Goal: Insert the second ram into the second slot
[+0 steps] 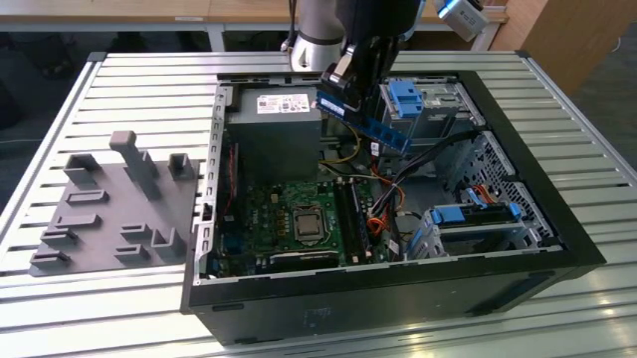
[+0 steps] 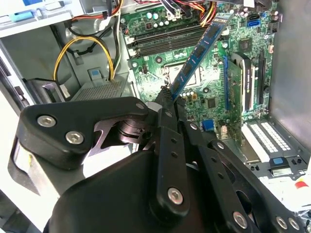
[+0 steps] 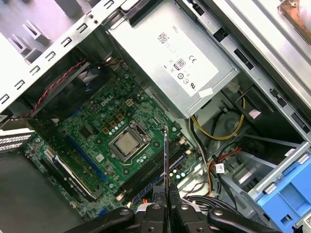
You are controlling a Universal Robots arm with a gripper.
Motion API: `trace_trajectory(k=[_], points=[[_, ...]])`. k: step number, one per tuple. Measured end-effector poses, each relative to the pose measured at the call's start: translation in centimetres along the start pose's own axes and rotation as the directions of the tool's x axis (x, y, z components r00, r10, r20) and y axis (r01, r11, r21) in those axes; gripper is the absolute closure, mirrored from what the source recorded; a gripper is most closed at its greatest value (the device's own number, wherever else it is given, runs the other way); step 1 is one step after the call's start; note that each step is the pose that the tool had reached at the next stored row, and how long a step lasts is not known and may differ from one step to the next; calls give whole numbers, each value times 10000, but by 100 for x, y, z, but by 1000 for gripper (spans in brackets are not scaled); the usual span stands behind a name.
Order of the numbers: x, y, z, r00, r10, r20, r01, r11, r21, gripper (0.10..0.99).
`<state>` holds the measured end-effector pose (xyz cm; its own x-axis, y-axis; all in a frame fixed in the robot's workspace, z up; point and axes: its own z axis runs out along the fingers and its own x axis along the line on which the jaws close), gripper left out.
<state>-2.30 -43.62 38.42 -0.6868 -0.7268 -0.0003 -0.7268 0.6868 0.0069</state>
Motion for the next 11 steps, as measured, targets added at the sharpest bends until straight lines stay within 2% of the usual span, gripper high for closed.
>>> trace_trajectory(k=[11], points=[[0, 0, 1, 9996, 273, -7, -273, 9996, 10, 949]])
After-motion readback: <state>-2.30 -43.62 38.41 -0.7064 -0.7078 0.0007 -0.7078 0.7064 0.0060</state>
